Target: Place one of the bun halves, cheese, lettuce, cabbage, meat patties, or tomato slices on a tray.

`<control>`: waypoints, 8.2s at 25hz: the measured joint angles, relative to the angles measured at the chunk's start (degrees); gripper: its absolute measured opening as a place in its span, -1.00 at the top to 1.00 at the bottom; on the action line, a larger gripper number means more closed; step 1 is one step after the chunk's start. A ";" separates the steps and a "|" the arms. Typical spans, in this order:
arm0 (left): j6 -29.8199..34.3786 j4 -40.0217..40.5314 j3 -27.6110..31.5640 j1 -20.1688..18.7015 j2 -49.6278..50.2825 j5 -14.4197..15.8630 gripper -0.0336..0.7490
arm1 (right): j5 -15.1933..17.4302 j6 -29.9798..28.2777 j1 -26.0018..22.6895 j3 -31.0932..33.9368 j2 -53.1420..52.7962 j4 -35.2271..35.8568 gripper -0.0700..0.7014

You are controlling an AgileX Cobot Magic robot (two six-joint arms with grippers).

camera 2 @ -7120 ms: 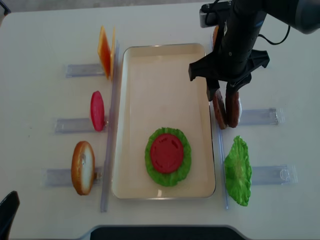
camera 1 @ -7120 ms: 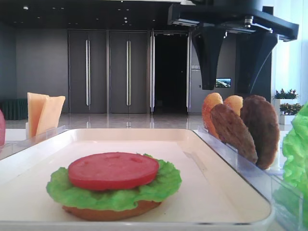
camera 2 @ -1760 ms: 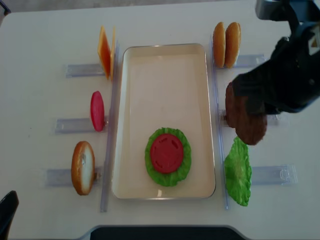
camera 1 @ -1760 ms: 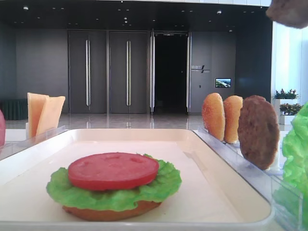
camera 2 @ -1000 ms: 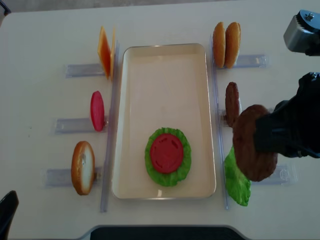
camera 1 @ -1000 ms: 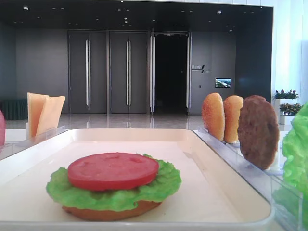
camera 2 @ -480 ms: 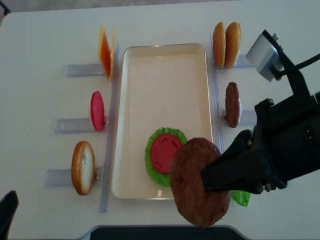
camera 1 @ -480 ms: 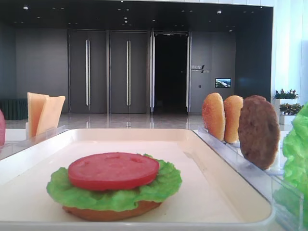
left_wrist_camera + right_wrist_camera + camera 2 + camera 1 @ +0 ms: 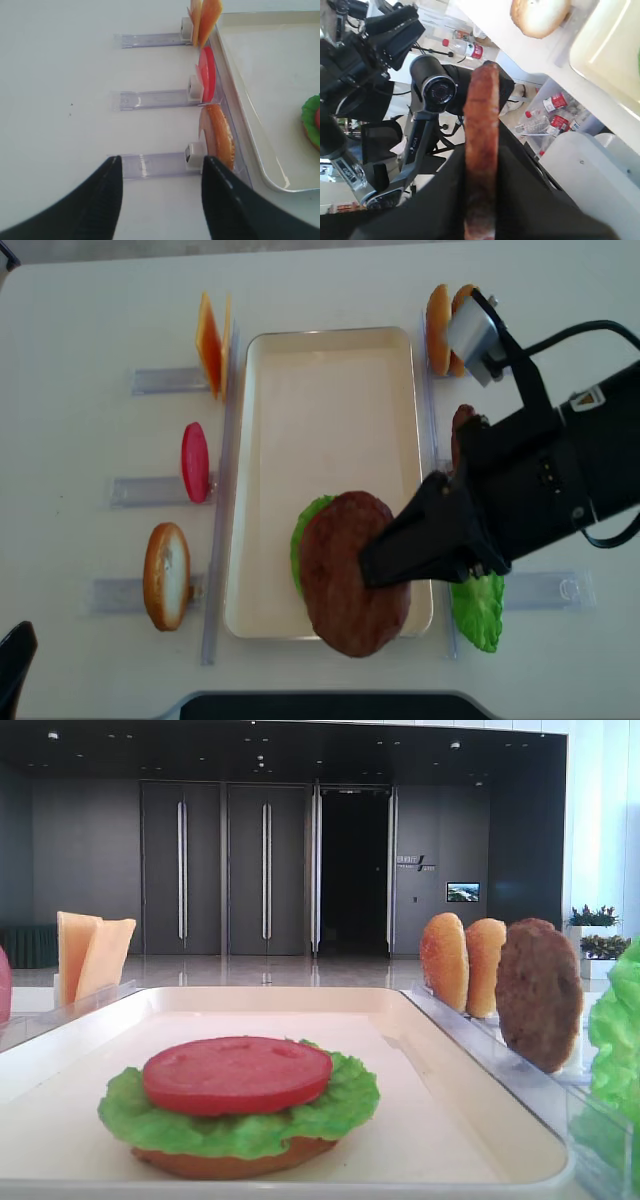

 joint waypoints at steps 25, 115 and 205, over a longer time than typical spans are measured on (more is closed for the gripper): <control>0.00 0.00 0.00 0.00 0.00 0.00 -0.08 | -6.06 -28.33 -0.07 0.00 25.17 16.37 0.45; -0.01 0.00 0.00 0.00 0.00 0.00 -0.08 | -10.86 -33.66 -6.95 0.00 33.29 10.90 -0.16; -0.01 0.02 0.00 0.00 0.00 0.00 -0.08 | 3.57 26.11 -30.10 20.91 -70.37 -68.03 -0.13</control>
